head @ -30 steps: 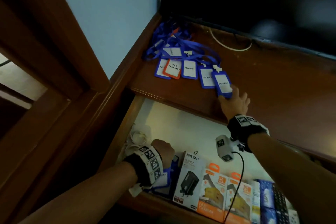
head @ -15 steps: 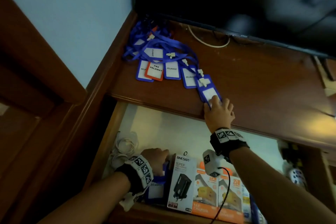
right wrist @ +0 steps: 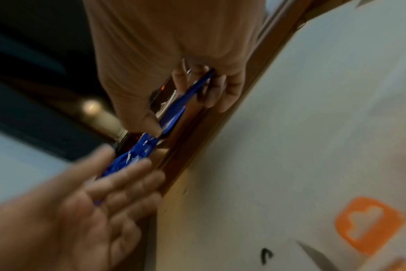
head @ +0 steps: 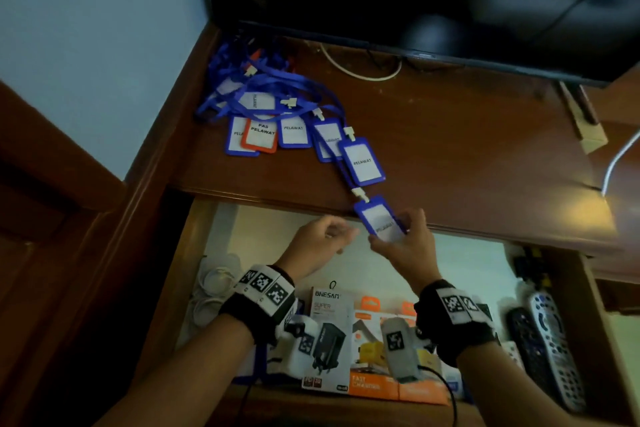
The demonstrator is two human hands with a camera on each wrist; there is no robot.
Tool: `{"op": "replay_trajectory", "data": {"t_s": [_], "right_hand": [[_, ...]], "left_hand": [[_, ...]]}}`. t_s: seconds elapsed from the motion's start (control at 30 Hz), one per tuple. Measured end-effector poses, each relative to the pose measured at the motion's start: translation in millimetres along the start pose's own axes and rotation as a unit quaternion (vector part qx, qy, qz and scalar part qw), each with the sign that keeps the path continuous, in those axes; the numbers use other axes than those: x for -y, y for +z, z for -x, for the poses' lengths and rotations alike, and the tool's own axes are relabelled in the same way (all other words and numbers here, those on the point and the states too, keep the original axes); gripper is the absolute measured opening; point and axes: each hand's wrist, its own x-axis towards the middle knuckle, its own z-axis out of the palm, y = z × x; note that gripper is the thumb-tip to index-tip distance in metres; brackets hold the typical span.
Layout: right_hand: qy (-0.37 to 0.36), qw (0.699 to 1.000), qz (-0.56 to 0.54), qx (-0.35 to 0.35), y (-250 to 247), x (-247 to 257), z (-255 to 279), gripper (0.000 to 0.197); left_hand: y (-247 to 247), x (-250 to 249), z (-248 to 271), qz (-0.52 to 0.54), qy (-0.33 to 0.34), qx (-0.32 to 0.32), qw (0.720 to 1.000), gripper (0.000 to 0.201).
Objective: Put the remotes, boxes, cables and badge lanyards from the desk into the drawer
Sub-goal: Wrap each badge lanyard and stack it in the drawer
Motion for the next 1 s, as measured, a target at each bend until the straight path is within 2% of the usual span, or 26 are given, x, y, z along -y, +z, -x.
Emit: {"op": "replay_trajectory", "data": {"t_s": [0.13, 0.2, 0.27, 0.33, 0.4, 0.5, 0.57, 0.63, 0.77, 0.83, 0.93, 1.0], "right_hand": [[-0.052, 0.992, -0.048, 0.105, -21, -2, 16, 0.063], [-0.035, 0.984, -0.048, 0.166, -33, -10, 22, 0.07], [-0.012, 0.982, -0.033, 0.187, -47, -22, 24, 0.071], [0.024, 0.981, -0.042, 0.187, -63, -36, 24, 0.064], [0.085, 0.977, -0.109, 0.16, -79, -49, 23, 0.061], [0.152, 0.974, -0.163, 0.034, -105, -69, 22, 0.061], [0.189, 0.963, -0.189, -0.034, -117, -80, 24, 0.062], [0.221, 0.948, -0.216, -0.073, -124, -91, 30, 0.064], [0.269, 0.913, -0.283, -0.121, -134, -113, 42, 0.069], [0.279, 0.9, -0.304, -0.138, -139, -121, 45, 0.066], [0.275, 0.895, -0.326, -0.13, -144, -122, 45, 0.057], [0.274, 0.889, -0.346, -0.121, -147, -117, 44, 0.041]], "left_hand": [[20, -32, -6, 0.225, -0.062, 0.032, 0.972, 0.03], [22, -40, -14, 0.333, -0.066, 0.041, 0.94, 0.032], [18, -47, -22, 0.429, -0.06, 0.019, 0.901, 0.023], [8, -52, -30, 0.497, -0.061, -0.014, 0.866, 0.016], [-7, -53, -38, 0.525, -0.053, -0.052, 0.848, 0.02], [-29, -55, -46, 0.543, -0.037, -0.101, 0.833, 0.021], [-38, -54, -48, 0.538, -0.032, -0.113, 0.835, 0.02], [-39, -53, -48, 0.514, -0.032, -0.118, 0.849, 0.018], [-24, -53, -42, 0.467, -0.046, -0.126, 0.874, 0.033], [-18, -53, -38, 0.412, -0.053, -0.124, 0.901, 0.038], [0, -57, -28, 0.256, -0.048, -0.104, 0.96, 0.04], [21, -62, -18, 0.21, -0.043, -0.094, 0.972, 0.042]]}}
